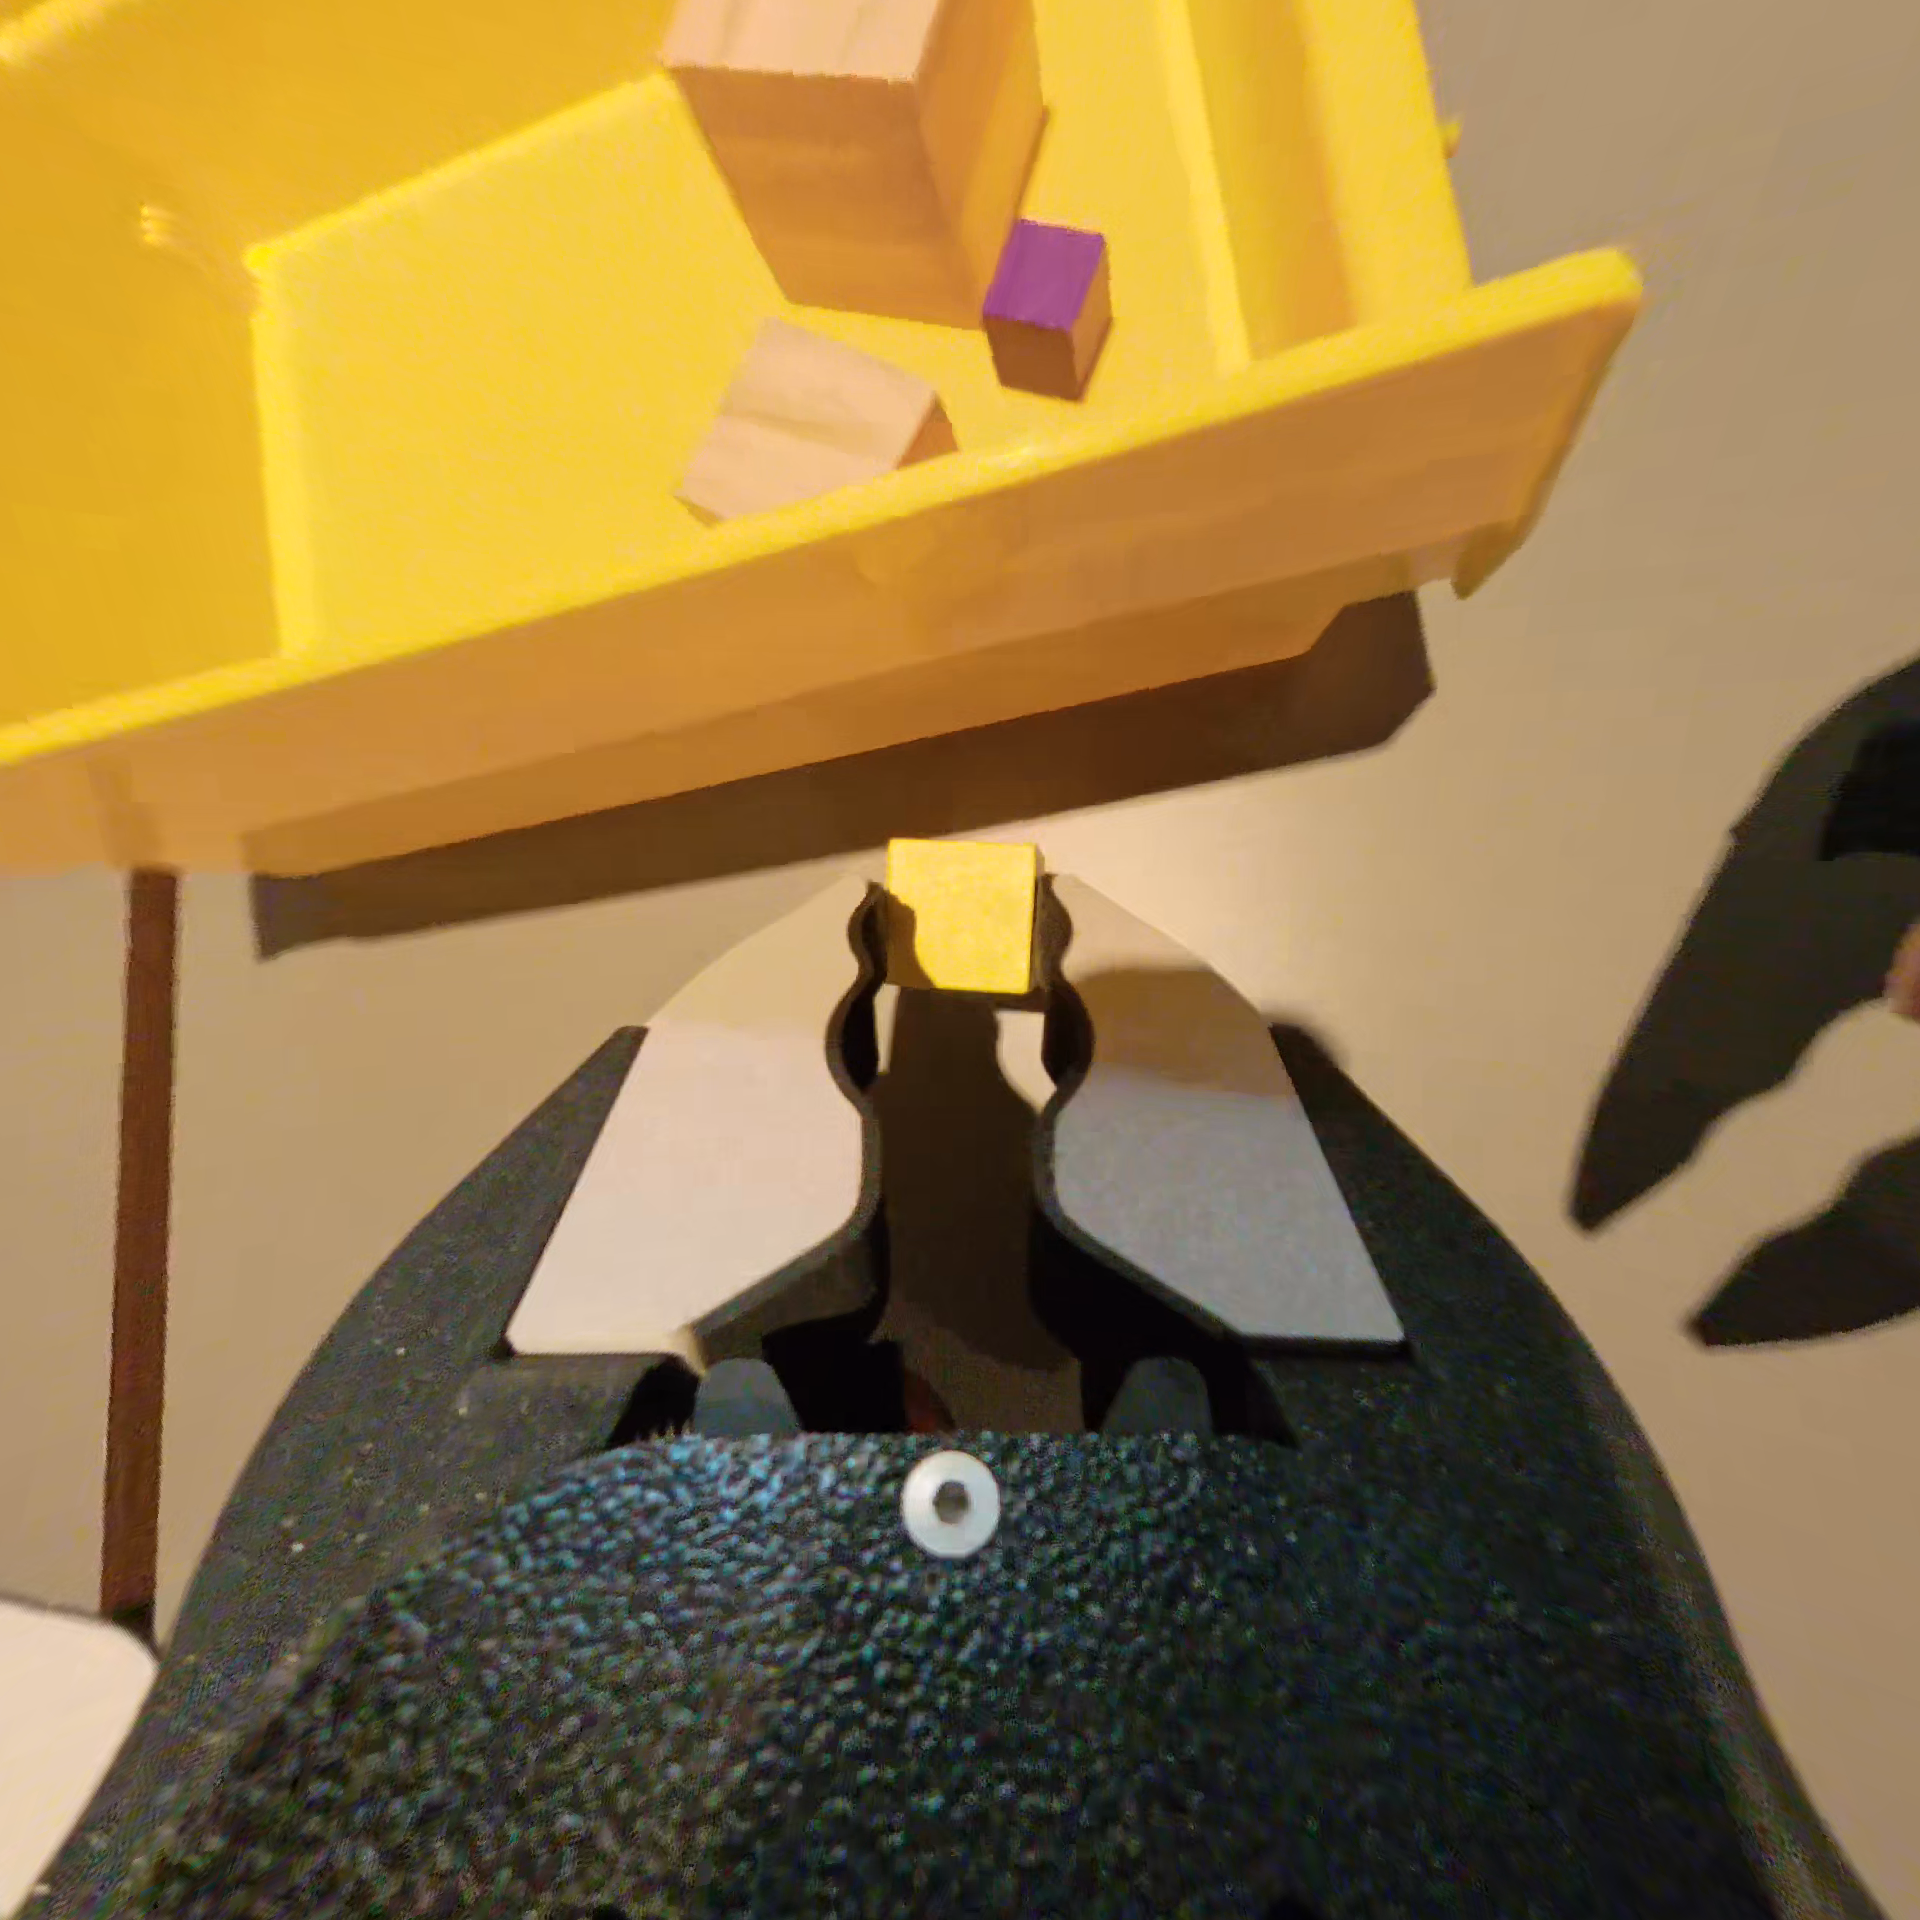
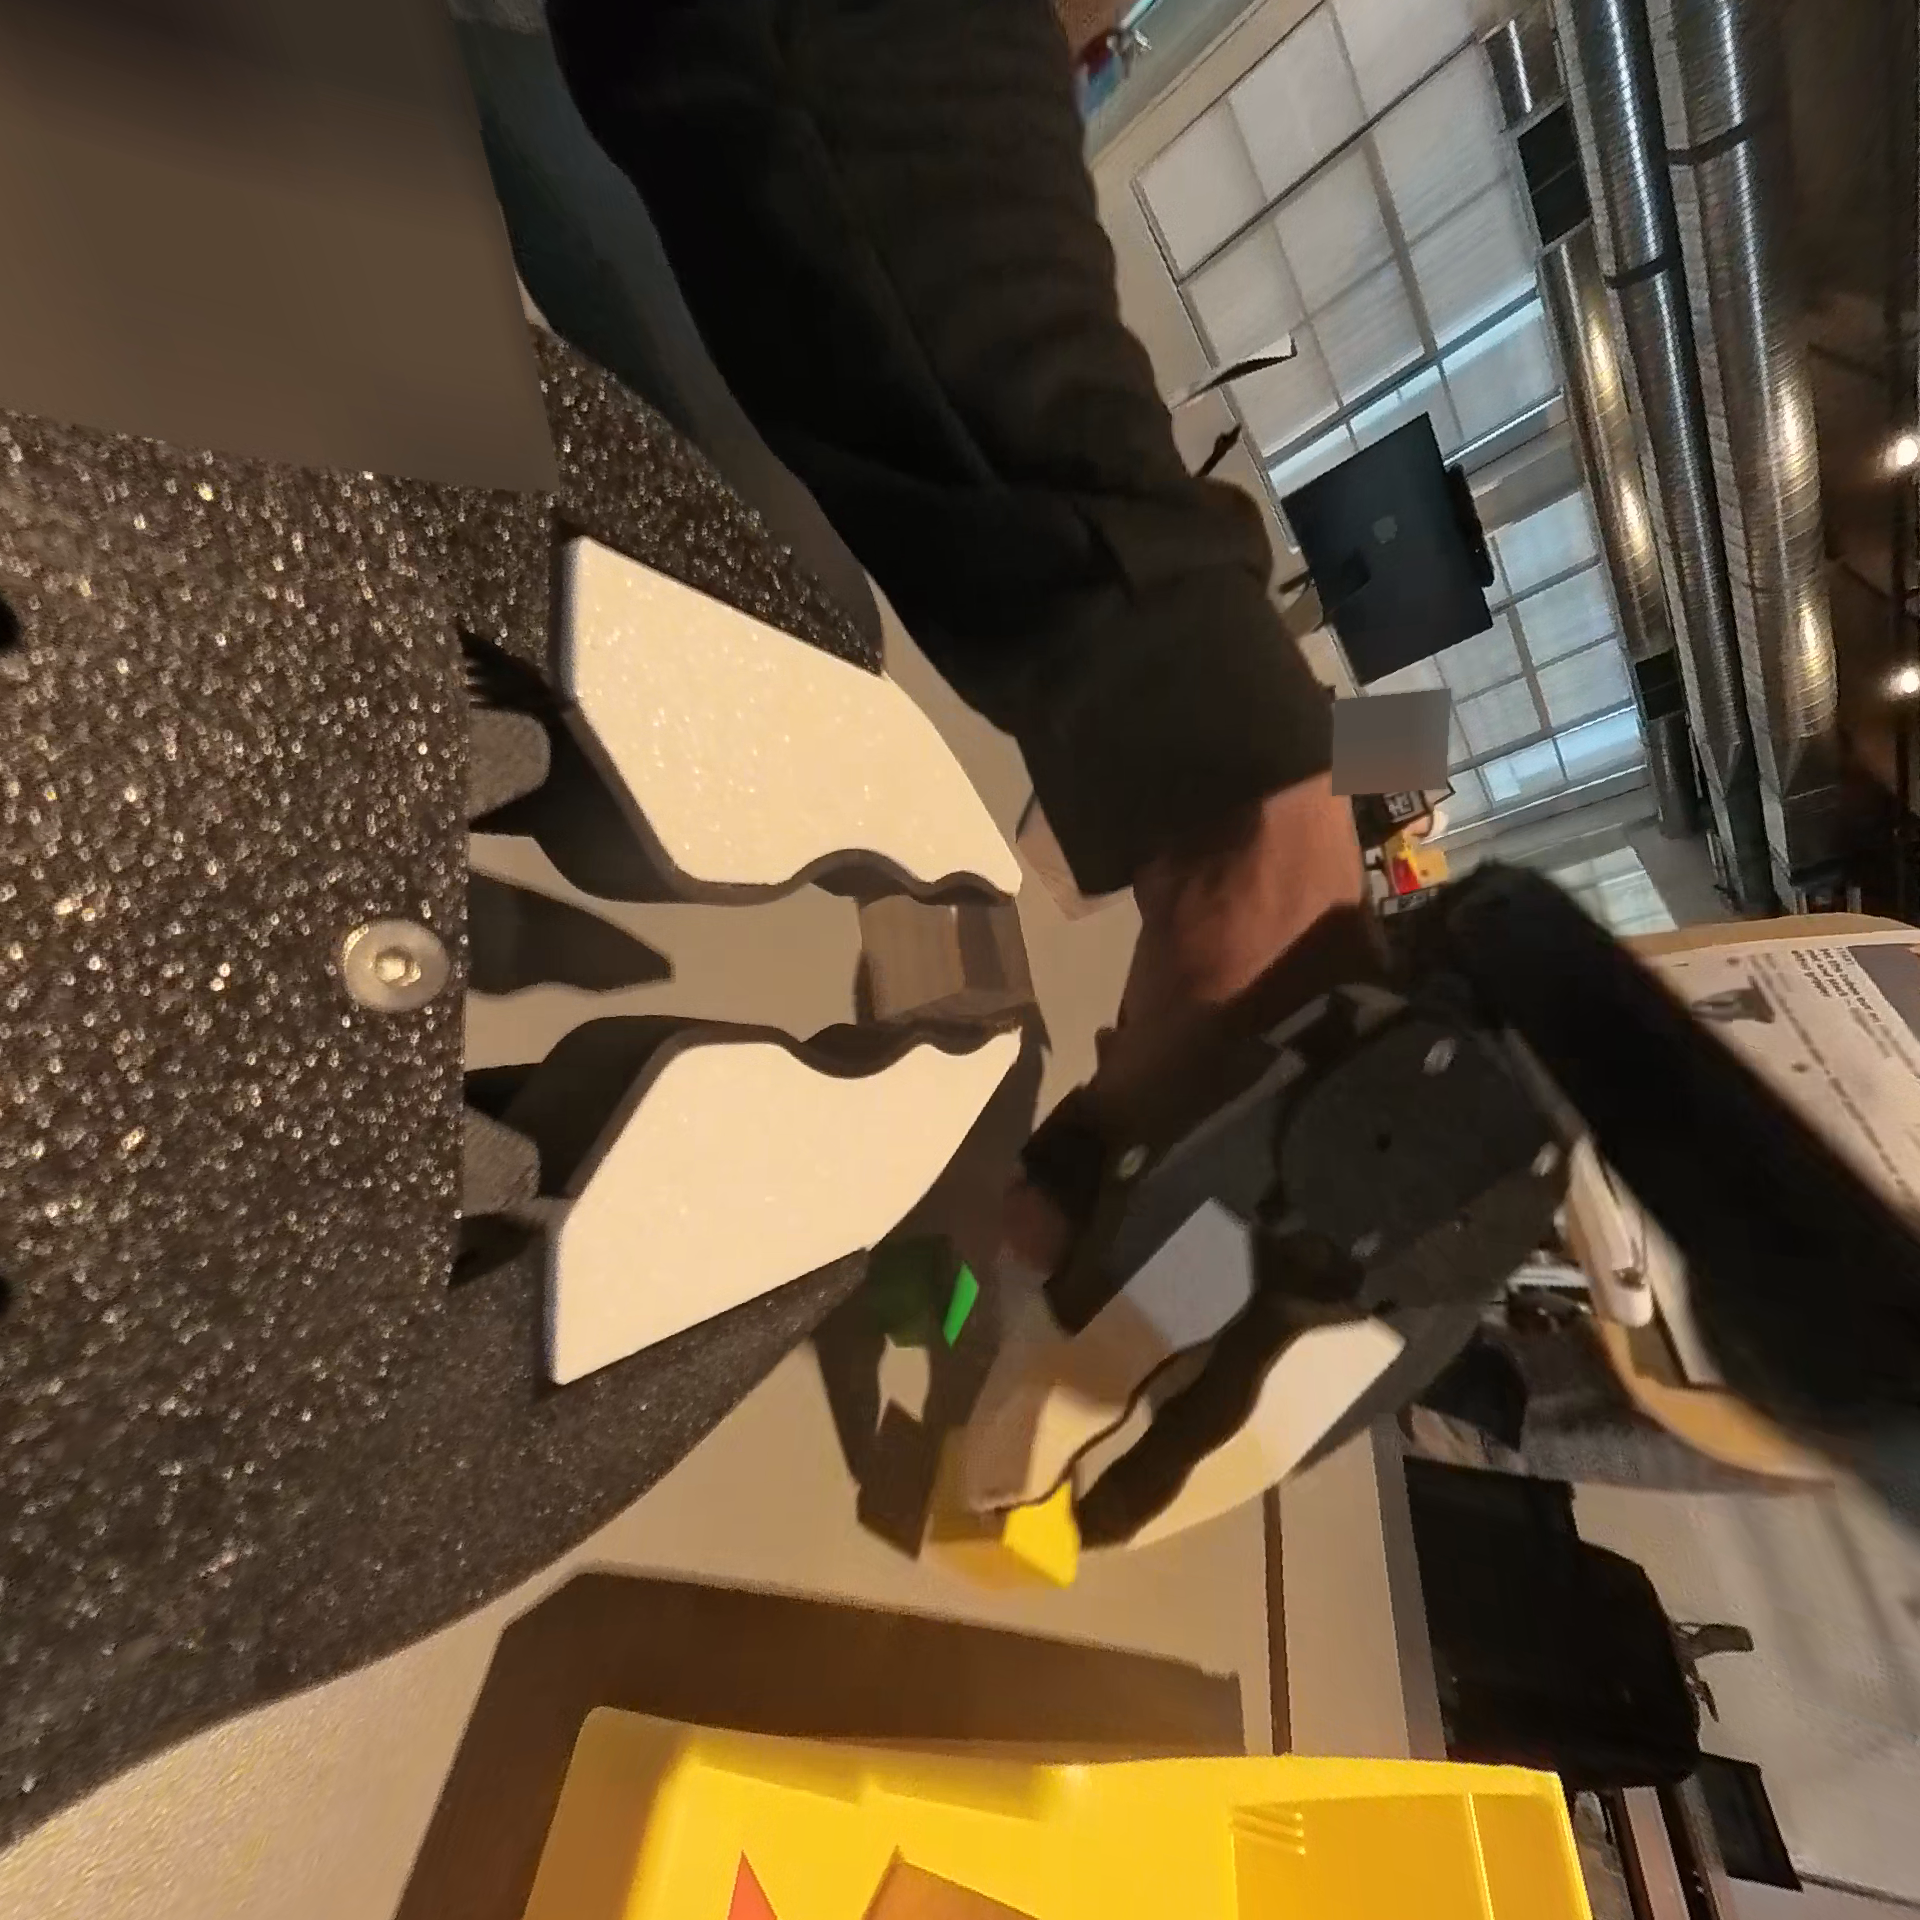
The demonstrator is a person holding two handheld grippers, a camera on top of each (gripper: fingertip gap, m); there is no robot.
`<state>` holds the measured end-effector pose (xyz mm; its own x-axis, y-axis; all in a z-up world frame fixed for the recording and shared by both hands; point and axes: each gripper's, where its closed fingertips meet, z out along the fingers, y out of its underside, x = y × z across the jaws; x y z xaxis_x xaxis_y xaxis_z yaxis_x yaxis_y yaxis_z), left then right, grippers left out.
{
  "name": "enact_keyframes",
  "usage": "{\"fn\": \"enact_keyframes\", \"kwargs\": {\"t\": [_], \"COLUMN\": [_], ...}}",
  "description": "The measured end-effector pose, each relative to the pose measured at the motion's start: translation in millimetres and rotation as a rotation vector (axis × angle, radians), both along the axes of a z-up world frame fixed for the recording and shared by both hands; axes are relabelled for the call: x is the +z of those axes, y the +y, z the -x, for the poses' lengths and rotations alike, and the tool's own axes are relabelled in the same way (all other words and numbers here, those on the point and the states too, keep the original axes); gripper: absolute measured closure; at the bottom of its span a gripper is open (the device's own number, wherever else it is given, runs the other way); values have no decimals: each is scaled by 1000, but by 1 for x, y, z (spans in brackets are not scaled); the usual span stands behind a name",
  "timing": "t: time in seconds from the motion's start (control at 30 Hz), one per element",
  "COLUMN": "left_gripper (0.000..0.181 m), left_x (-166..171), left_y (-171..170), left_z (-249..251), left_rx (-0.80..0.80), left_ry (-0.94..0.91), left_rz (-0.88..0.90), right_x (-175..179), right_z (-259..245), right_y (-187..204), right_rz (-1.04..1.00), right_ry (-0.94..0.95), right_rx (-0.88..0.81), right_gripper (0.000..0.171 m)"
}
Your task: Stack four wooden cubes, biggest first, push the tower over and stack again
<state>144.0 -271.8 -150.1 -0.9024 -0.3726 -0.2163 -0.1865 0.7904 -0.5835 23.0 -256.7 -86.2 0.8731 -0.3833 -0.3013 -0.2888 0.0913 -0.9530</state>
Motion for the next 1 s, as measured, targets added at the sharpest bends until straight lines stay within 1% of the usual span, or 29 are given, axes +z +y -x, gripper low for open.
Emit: {"fn": "enact_keyframes", "kwargs": {"t": [0.03,0.13,0.2,0.3,0.37,0.4,0.5,0.57,0.67,0.83,1.0], "left_gripper": [155,155,155,154,154,154,154,154,154,154,154], "left_x": [12,42,50,44,36,35,31,24,20,16,16], "left_y": [6,44,78,119,129,130,120,116,105,105,106], "left_z": [2,20,41,74,89,93,98,101,104,102,106], "left_rx": [45,218,339,513,550,561,580,576,561,590,595], "left_ry": [-27,-72,-45,77,107,99,106,111,135,150,154], "left_rz": [50,188,235,250,200,185,198,141,129,104,74], "right_x": [0,-1,-2,-3,-3,-3,-5,-5,-3,-3,-4], "right_z": [0,0,0,0,2,3,5,5,4,1,2], "right_y": [0,1,2,3,6,8,13,15,12,10,10], "right_rz": [0,10,18,37,47,52,71,78,57,25,30], "right_ry": [1,-2,-3,-5,-20,-25,-32,-37,-29,11,11], "right_rx": [0,-2,-2,-6,-1,6,19,21,19,27,31], "right_gripper": [152,152,152,153,153,154,154,154,154,153,153]}}
